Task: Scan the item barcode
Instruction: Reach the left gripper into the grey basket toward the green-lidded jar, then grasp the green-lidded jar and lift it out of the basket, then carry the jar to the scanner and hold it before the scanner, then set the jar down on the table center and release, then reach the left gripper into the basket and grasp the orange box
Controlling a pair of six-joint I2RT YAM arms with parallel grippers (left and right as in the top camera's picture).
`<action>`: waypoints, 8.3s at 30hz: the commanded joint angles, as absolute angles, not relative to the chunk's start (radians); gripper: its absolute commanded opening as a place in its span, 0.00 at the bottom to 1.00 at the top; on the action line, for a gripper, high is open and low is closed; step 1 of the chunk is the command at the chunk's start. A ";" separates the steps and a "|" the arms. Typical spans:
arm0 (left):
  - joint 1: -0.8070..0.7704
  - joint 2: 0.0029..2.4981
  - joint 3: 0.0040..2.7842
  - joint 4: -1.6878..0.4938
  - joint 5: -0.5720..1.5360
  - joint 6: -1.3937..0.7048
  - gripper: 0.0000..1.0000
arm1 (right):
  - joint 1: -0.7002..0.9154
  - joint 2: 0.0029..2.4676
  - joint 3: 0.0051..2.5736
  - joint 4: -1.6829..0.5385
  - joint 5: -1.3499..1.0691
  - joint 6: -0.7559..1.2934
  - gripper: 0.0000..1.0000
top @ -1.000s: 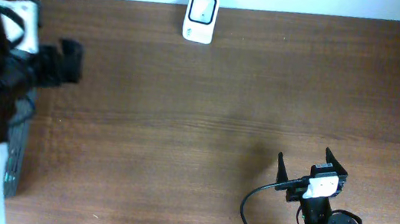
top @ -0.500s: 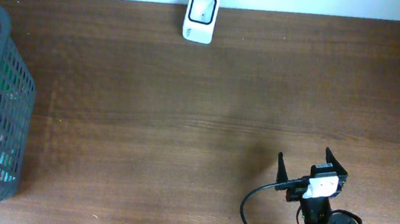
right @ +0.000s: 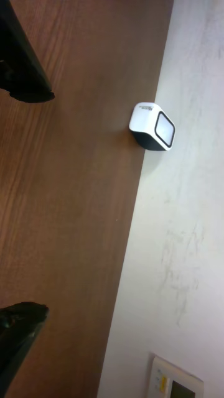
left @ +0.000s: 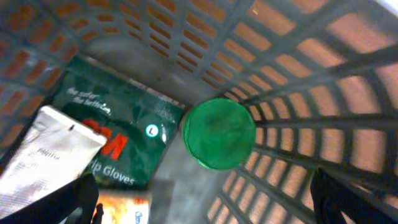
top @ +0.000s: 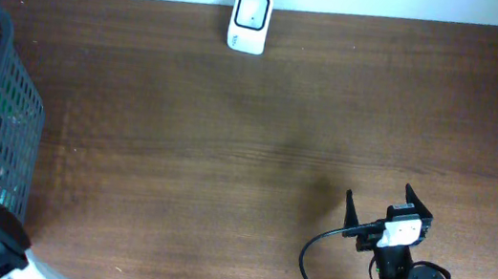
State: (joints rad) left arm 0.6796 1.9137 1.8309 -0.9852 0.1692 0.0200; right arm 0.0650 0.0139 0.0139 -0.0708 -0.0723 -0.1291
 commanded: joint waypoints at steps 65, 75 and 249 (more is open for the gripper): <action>0.598 2.239 1.990 -0.991 0.045 0.005 0.85 | 0.059 0.006 0.006 -0.070 -0.078 -0.115 0.98; 0.576 2.278 1.993 -0.989 0.101 0.068 0.56 | 0.059 0.006 0.006 -0.070 -0.078 -0.115 0.98; 0.652 1.964 1.405 -0.785 -0.299 -0.184 0.62 | 0.059 0.006 0.006 -0.070 -0.078 -0.115 0.98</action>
State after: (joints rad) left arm 0.6575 1.9099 1.4162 -0.7887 -0.2962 -0.2234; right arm 0.0650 0.0139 0.0135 -0.0704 -0.0723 -0.1299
